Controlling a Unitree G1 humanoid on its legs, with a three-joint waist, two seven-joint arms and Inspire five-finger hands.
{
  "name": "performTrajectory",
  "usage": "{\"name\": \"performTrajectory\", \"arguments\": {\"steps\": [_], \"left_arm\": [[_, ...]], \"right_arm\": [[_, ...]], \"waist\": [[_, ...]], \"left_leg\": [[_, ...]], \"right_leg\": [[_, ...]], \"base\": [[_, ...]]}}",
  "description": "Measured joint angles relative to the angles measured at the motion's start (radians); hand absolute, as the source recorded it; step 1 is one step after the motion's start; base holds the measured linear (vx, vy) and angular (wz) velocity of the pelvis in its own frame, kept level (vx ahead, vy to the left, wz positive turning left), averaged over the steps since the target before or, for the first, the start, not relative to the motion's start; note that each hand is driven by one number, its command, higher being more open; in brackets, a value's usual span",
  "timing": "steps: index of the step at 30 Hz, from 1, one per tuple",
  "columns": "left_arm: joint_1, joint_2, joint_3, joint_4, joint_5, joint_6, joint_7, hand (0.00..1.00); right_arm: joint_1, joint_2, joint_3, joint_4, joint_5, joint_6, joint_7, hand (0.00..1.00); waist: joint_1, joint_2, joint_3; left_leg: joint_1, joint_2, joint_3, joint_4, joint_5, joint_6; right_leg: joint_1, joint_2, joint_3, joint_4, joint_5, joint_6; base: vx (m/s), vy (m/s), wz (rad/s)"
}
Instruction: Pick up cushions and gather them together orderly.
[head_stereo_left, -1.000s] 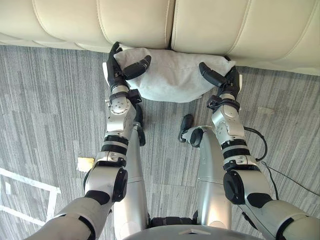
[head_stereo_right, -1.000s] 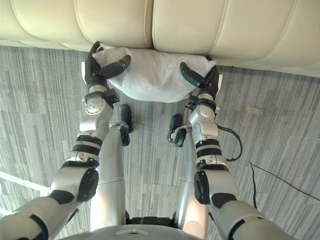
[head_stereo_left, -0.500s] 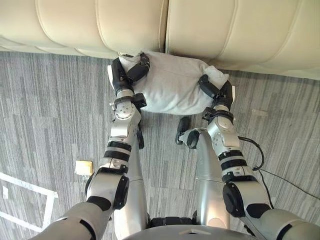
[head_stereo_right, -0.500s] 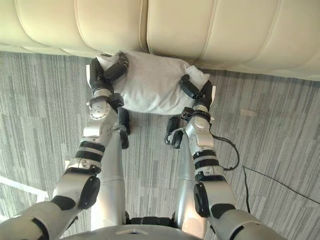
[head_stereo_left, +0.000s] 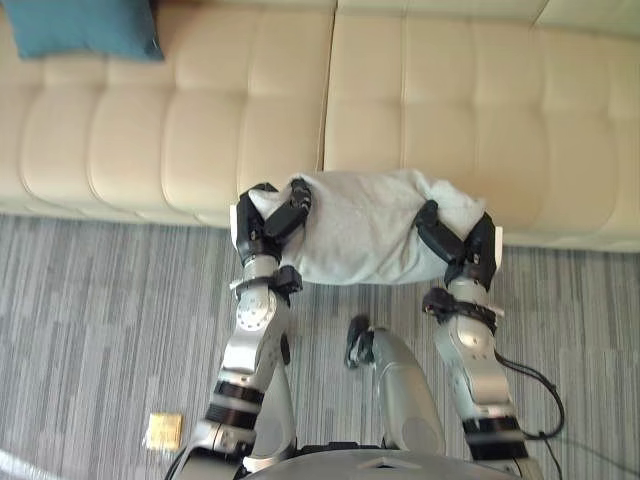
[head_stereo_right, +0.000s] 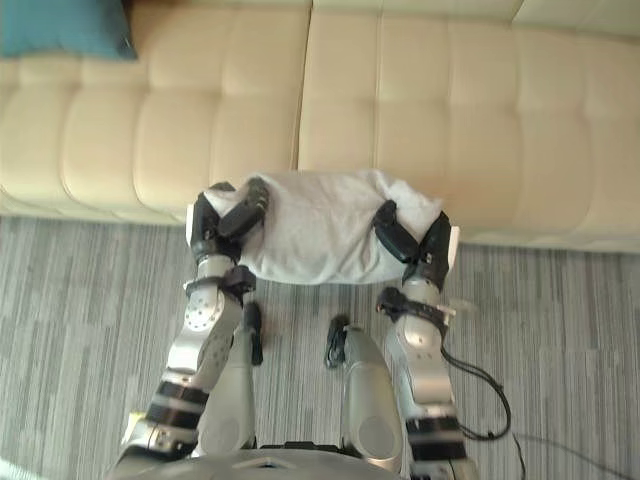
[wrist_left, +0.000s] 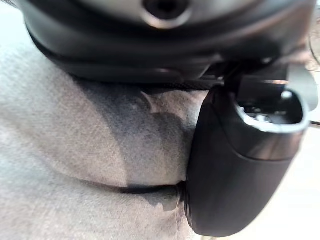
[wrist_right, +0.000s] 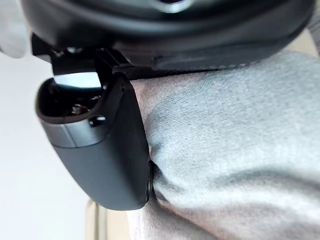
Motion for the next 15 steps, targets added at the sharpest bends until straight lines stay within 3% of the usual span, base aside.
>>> {"name": "performTrajectory", "arguments": {"steps": [4, 7, 10, 13, 15], "left_arm": [[0.114, 0.003, -0.014, -0.042, -0.001, -0.015, -0.017, 0.0], [0.156, 0.013, -0.037, -0.051, -0.003, -0.015, -0.018, 0.0], [0.198, 0.013, -0.05, -0.053, -0.01, -0.015, -0.019, 0.0], [0.221, 0.014, -0.068, -0.053, -0.01, -0.015, -0.019, 0.0], [0.235, 0.014, -0.085, -0.052, -0.011, -0.015, -0.019, 0.0]], "right_arm": [[0.076, -0.002, 0.012, -0.033, -0.028, -0.009, 0.038, 0.0], [0.098, -0.004, 0.012, -0.035, -0.036, -0.009, 0.042, 0.0], [0.125, -0.017, 0.016, -0.043, -0.062, -0.009, 0.042, 0.0], [0.134, -0.033, 0.018, -0.074, -0.074, -0.009, 0.042, 0.0], [0.133, -0.034, 0.017, -0.088, -0.086, -0.009, 0.039, 0.0]], "waist": [[0.0, 0.015, -0.082], [0.001, 0.024, -0.091], [0.0, 0.027, -0.092], [-0.004, 0.042, -0.101], [0.002, 0.055, -0.116]], "left_leg": [[0.117, 0.0, 0.02, -0.091, 0.007, -0.006], [0.15, 0.0, 0.012, -0.077, 0.007, -0.006], [0.116, 0.004, -0.019, 0.086, -0.002, 0.014], [0.051, 0.014, -0.034, 0.254, 0.006, 0.028], [0.012, -0.002, -0.048, 0.272, -0.069, 0.04]], "right_leg": [[0.091, 0.014, 0.018, -0.066, 0.001, 0.0], [0.14, 0.017, 0.02, -0.086, 0.0, 0.0], [0.2, 0.02, 0.02, -0.108, -0.005, -0.001], [0.232, 0.024, 0.027, -0.116, -0.027, -0.026], [0.244, 0.03, 0.039, -0.141, -0.025, -0.038]], "base": [[0.14, -0.012, -0.15], [0.1, -0.012, -0.08], [0.04, -0.001, -0.06], [0.01, 0.011, 0.01], [0.06, 0.069, -0.07]]}}
